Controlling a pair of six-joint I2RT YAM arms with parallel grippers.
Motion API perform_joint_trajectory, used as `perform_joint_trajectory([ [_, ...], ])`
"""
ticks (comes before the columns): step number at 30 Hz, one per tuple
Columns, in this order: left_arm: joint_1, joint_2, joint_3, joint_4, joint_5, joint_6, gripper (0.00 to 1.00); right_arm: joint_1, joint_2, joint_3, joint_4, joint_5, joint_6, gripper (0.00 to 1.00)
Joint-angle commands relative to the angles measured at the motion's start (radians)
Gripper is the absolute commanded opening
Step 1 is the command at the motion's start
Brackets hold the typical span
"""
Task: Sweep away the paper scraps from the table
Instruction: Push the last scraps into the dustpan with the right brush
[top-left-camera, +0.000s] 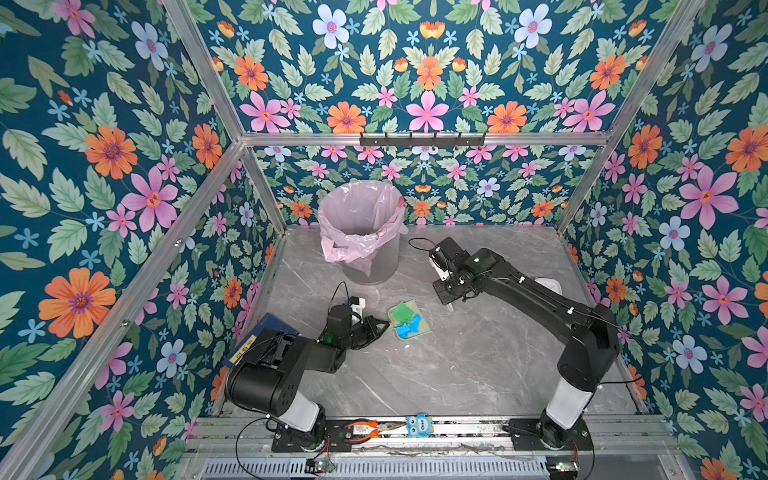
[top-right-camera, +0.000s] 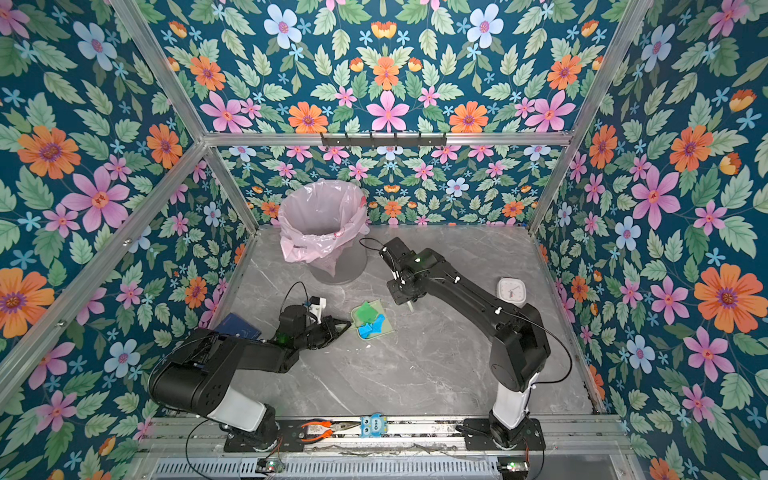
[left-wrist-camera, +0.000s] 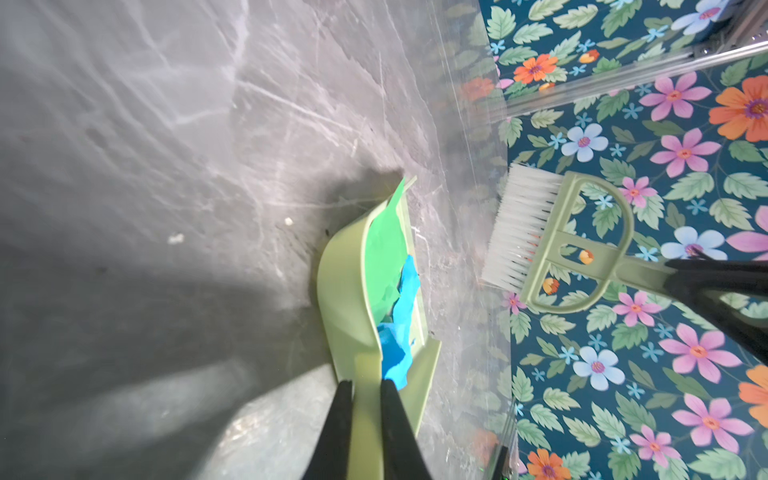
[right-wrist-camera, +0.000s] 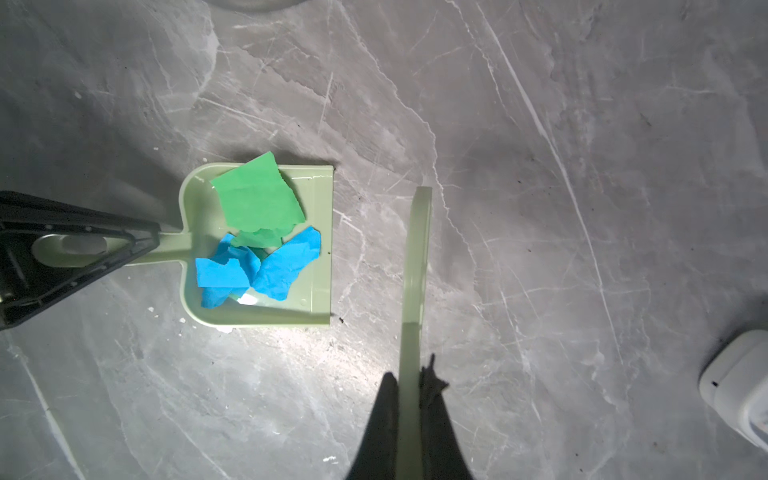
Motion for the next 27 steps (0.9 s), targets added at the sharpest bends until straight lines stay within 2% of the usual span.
perform_joint_trajectory([
  [1,0.001,0.006,-0.009,0.099,0.059,-0.042,0.0,-0.001,-0.021,-0.024,0.019,0.027,0.035,0.0],
  [5,0.001,0.001,-0.019,0.183,0.094,-0.084,0.0,-0.006,-0.037,-0.054,0.018,0.035,0.044,0.0],
  [15,0.0,-0.072,-0.016,0.17,0.106,-0.119,0.0,-0.024,-0.082,-0.124,0.037,0.048,0.069,0.0],
  [20,-0.001,-0.119,0.001,0.134,0.112,-0.137,0.0,-0.027,-0.132,-0.17,0.067,0.03,0.086,0.0],
  [27,-0.004,-0.246,0.036,-0.011,0.085,-0.145,0.0,-0.046,-0.169,-0.223,0.083,0.048,0.118,0.0],
])
